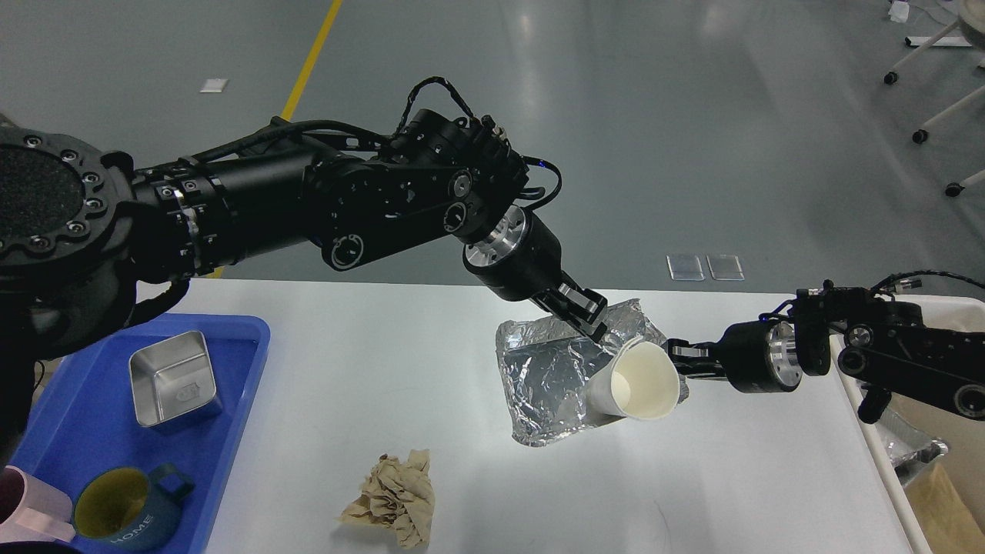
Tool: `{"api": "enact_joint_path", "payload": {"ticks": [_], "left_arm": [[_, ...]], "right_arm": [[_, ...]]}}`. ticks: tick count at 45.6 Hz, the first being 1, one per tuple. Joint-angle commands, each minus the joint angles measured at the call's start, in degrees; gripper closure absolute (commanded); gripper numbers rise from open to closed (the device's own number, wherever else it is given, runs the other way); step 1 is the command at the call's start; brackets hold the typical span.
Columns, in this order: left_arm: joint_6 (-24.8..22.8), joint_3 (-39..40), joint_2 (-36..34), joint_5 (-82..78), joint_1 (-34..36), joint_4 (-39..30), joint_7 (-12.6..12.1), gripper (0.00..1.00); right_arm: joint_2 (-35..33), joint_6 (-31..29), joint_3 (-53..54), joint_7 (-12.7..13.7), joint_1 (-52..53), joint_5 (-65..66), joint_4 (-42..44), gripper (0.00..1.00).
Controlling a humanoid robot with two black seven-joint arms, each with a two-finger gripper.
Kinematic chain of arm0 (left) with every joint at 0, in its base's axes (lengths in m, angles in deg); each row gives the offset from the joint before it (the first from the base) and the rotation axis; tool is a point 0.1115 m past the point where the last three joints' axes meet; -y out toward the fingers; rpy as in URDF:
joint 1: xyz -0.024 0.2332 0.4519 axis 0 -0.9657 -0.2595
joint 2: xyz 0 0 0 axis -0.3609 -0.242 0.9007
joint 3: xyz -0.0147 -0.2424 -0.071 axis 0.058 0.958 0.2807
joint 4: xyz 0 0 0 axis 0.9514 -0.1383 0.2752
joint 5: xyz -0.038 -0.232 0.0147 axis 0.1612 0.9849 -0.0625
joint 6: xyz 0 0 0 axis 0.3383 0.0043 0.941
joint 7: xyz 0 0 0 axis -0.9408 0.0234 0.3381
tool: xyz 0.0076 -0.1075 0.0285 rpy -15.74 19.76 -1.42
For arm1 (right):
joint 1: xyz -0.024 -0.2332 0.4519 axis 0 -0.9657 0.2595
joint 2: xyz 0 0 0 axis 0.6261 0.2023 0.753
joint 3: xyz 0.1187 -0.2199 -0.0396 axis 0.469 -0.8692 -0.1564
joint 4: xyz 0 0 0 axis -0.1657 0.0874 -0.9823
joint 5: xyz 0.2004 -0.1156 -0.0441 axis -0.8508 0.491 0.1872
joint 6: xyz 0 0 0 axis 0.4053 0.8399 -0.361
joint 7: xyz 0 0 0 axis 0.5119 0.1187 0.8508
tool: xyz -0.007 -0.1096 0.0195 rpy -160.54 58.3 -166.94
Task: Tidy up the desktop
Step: 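Set the paper cup onto the foil package and release it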
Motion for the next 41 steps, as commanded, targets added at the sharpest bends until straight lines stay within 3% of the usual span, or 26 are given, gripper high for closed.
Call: {"api": "enact_joint_path", "payload": {"ticks": [1, 7, 16, 23, 33, 41], "left_arm": [[0.1, 0.1, 0.3, 0.1, 0.1, 0.3, -0.5, 0.77], [0.1, 0.3, 0.3, 0.1, 0.6, 0.3, -0.5, 0.72], [1.6, 0.1, -1.8, 0.0, 1.2, 0.4, -0.1, 0.53], [1.2, 0.3, -6.9, -0.2, 1.4, 0.0, 0.0, 0.51], [1.5, -0.3, -19.8, -0.7, 0.4, -1.7, -0.1, 0.51], [2.3, -0.3, -33.1, -3.5, -2.1, -7.0, -0.1, 0.51]], "right_arm": [[-0.1, 0.0, 0.0, 0.0, 0.1, 0.0, 0.0, 1.00], [-0.2, 0.0, -0.2, 0.1, 0.2, 0.0, 0.0, 1.00], [-0.2, 0.0, -1.4, 0.0, 0.3, 0.1, 0.3, 1.00], [-0.2, 0.0, -1.6, 0.1, 0.3, 0.1, 0.4, 1.00], [-0.3, 0.0, -1.8, 0.1, 0.3, 0.1, 0.5, 1.00], [-0.5, 0.1, -2.2, 0.1, 0.2, 0.1, 0.6, 1.00]]}}
